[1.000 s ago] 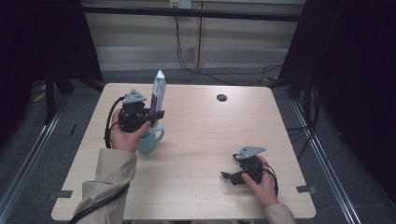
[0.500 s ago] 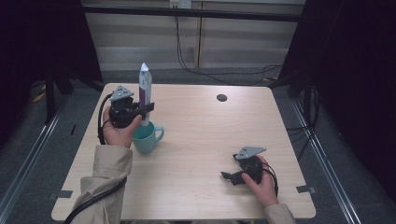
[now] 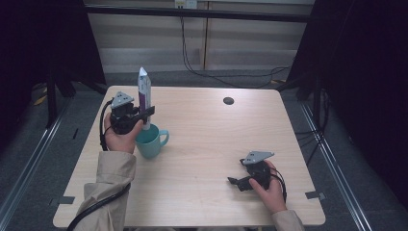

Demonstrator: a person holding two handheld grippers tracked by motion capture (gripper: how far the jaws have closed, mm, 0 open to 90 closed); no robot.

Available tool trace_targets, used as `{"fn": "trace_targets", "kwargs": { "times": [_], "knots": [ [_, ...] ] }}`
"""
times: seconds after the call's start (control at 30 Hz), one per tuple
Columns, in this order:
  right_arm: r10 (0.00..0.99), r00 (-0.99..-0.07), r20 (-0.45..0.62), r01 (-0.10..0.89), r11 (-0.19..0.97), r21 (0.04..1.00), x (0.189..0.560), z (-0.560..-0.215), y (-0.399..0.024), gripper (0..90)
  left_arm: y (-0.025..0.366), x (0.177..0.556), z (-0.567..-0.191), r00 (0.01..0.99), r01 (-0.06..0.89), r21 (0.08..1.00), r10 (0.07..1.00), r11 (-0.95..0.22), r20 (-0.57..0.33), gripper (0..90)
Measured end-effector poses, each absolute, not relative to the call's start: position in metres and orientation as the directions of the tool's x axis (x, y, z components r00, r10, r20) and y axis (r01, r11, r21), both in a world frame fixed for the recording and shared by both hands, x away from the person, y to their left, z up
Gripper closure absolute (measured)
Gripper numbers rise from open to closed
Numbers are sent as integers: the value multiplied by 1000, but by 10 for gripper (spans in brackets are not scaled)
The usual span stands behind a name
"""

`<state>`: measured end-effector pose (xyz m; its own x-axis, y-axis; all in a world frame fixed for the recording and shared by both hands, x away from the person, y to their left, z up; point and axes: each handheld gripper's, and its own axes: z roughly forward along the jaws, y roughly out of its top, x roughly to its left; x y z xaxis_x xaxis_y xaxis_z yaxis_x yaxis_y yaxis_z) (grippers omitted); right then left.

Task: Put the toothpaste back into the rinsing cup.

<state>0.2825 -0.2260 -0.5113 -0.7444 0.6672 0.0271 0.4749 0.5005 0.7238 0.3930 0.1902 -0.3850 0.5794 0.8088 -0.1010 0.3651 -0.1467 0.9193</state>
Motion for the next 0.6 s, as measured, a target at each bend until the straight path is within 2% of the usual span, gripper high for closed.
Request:
{"fn": "trace_targets", "kwargs": {
  "times": [0.6],
  "knots": [
    [666,-746,23,472,503,724,282,-511,-226,126,194,382,-411,558,373,920,822,-122,-117,702]
  ]
}}
